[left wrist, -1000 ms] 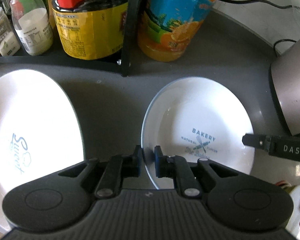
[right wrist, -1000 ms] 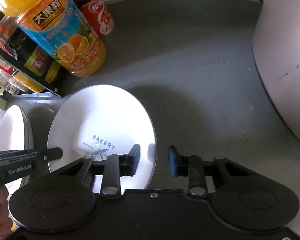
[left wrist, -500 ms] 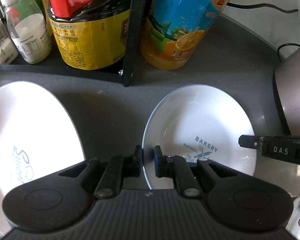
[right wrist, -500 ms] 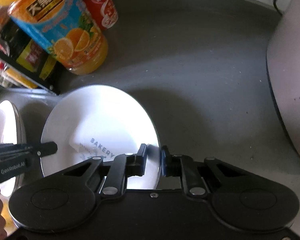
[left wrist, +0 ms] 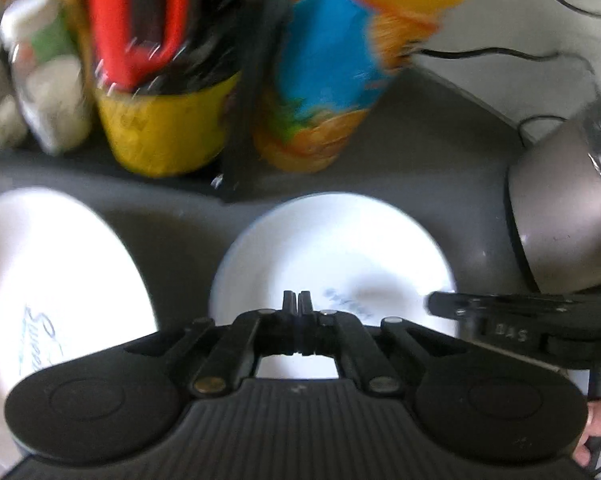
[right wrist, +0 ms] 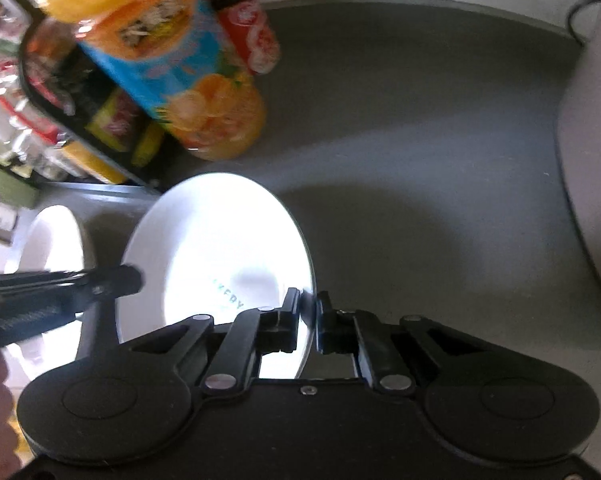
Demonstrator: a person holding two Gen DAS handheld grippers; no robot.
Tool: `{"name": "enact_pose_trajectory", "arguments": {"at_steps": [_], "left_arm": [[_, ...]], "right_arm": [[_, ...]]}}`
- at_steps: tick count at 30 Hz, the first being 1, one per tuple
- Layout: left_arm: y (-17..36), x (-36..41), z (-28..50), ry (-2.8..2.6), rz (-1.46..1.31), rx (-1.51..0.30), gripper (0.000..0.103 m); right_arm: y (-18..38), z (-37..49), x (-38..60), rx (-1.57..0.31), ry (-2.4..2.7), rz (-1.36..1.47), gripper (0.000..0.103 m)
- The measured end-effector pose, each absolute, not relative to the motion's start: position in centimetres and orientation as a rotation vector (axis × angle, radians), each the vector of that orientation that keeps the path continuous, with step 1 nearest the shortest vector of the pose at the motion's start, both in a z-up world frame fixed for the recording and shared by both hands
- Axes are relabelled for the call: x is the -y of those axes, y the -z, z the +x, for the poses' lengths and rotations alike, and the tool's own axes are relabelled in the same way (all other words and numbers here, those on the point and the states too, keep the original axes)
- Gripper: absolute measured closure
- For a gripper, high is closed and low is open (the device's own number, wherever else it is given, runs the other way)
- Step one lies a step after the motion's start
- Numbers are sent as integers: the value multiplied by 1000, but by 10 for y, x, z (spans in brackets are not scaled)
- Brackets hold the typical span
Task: Organize plates and bowls
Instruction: 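Lift the 'BAKERY' plate and carry it toward the stacked plates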
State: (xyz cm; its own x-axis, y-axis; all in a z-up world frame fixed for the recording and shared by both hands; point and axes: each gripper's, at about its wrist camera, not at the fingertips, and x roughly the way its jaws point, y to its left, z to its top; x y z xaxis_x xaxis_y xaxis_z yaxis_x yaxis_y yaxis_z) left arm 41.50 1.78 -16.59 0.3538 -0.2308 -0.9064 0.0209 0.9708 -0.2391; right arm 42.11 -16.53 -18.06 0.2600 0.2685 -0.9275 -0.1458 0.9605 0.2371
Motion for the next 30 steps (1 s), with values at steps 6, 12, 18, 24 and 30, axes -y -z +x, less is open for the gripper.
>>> {"name": "enact_pose_trajectory", "arguments": {"at_steps": [6, 12, 18, 24, 30], "left_arm": [[157, -9, 416, 142, -155, -1183, 103], [167, -38, 417, 53, -156, -1220, 100], [176, -52, 415, 30, -228, -1263, 82], [189, -55, 412, 15, -267, -1275, 55], [194, -54, 414, 0, -305, -1251, 55]], "right_arm": [[188, 423, 156, -1280, -252, 91, 94], [191, 420, 154, -1283, -231, 64, 93], [194, 419, 157, -1287, -195, 32, 92], [199, 419, 163, -1299, -162, 34, 90], [201, 420, 165, -1308, -156, 56, 89]]}}
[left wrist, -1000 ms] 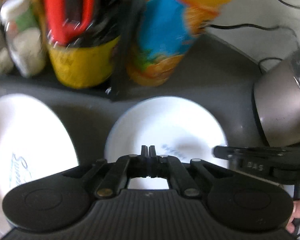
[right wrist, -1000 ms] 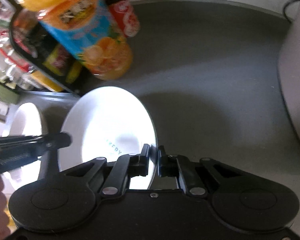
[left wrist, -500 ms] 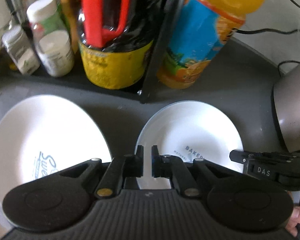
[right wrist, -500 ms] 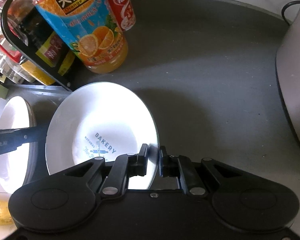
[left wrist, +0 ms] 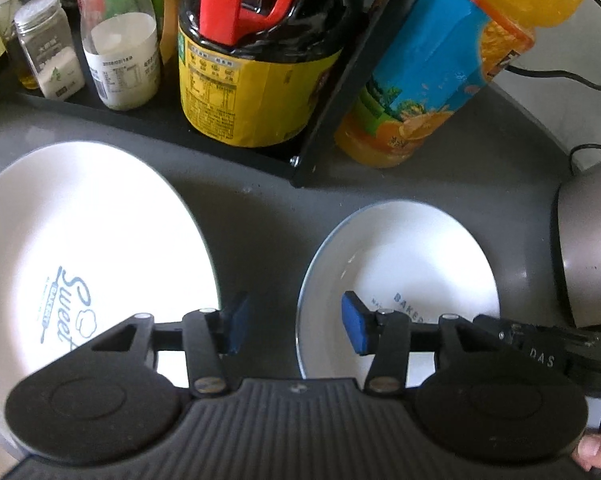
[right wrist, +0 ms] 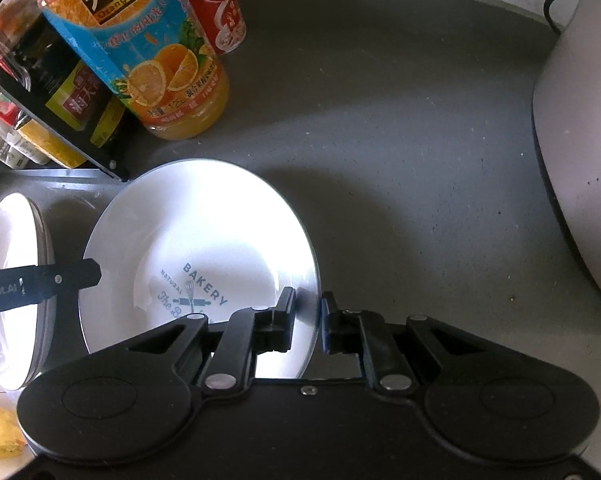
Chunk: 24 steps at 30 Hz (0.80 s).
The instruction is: Organize plates and bowls
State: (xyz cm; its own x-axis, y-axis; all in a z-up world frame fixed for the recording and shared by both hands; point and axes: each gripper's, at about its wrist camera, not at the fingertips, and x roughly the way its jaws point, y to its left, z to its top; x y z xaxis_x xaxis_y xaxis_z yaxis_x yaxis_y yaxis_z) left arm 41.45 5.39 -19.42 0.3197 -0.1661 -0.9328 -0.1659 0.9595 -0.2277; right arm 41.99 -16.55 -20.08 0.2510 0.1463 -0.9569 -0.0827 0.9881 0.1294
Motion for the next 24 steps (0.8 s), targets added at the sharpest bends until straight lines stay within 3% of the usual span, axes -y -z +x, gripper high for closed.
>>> {"name": "enact_pose_trajectory", "arguments": {"at_steps": [6, 10, 24], "left_arm": [[206, -51, 419, -24, -333, -1284, 65], [218, -51, 417, -8, -372, -1306, 89], [190, -48, 412, 22, -329, -1264, 92]], "right_arm": [[204, 423, 169, -1325, -158, 85, 87], [204, 424, 168, -1332, -173, 64, 86], [187, 410, 170, -1260, -198, 101, 87]]}}
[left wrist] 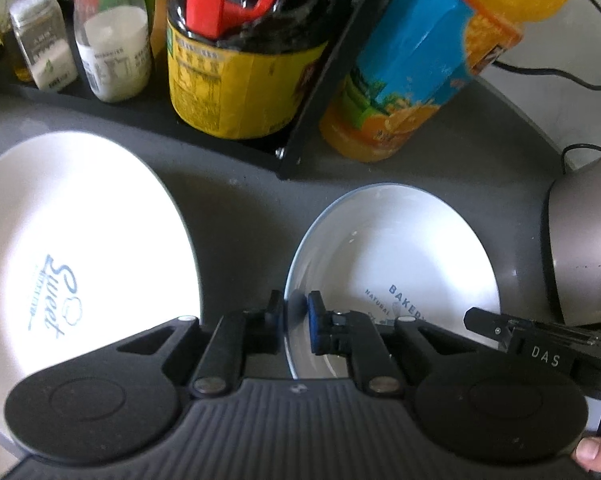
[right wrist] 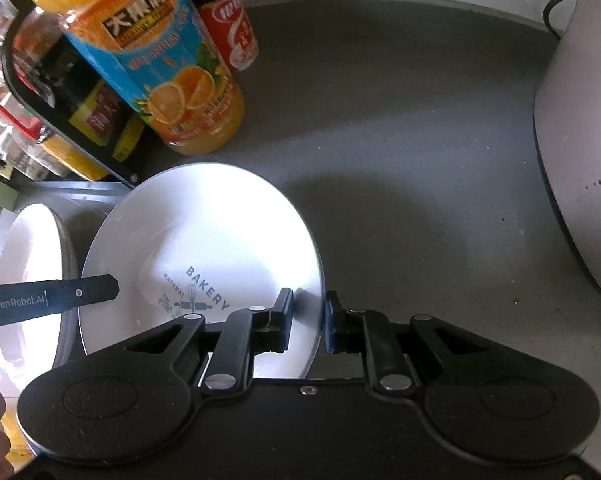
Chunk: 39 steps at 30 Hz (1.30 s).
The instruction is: Organize plates and bowls
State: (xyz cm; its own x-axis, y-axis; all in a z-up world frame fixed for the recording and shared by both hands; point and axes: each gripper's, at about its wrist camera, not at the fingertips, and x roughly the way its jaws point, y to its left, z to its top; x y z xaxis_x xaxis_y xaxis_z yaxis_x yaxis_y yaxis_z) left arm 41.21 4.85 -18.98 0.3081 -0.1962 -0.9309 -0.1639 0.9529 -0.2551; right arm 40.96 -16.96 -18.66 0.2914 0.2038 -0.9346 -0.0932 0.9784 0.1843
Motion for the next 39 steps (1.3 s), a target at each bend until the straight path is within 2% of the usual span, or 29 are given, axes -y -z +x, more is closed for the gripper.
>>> {"name": "enact_pose_trajectory", "arguments": {"at_steps": [20, 39], "left_arm": [[147, -98, 389, -14, -371, -1214, 92], [150, -184, 362, -148, -459, -1203, 92]], "right_arm": [[158, 391, 130, -1215, -310, 107, 88], [151, 388, 48, -1214, -440, 41, 90]]}}
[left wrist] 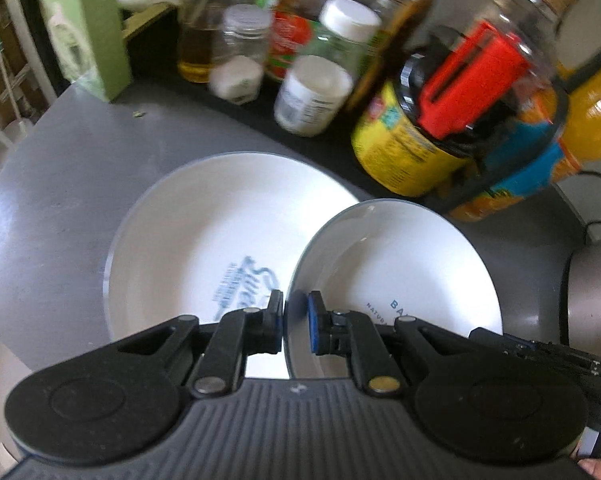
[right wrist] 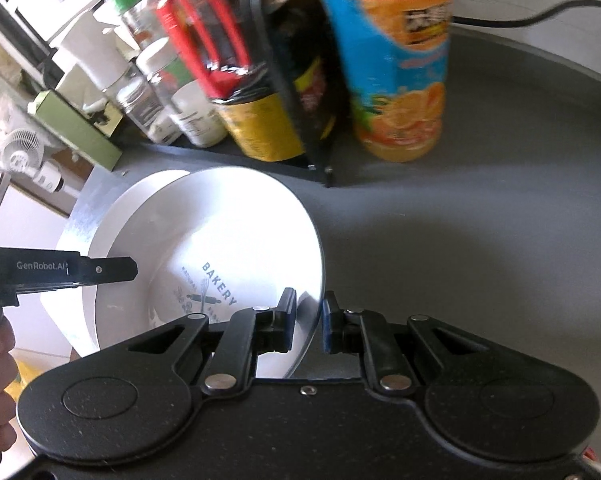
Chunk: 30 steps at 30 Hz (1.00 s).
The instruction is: Organize plates and bowls
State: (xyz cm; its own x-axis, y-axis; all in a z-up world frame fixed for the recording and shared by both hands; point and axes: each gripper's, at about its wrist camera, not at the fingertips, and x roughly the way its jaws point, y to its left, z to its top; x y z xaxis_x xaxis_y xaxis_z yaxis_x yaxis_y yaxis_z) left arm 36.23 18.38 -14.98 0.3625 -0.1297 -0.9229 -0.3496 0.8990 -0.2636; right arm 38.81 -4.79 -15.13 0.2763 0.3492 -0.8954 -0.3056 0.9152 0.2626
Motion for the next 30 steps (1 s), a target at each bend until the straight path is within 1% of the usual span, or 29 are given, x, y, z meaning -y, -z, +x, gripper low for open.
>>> {"name": "enact_pose_trajectory", "arguments": {"at_steps": [15, 30], "left_arm": [[170, -242, 344, -229, -529, -1204, 92], [187, -262, 343, -237, -517, -1219, 91]], "right_arm": [[157, 396, -22, -1215, -504, -11, 90], [173, 396, -47, -1261, -503, -42, 90]]}}
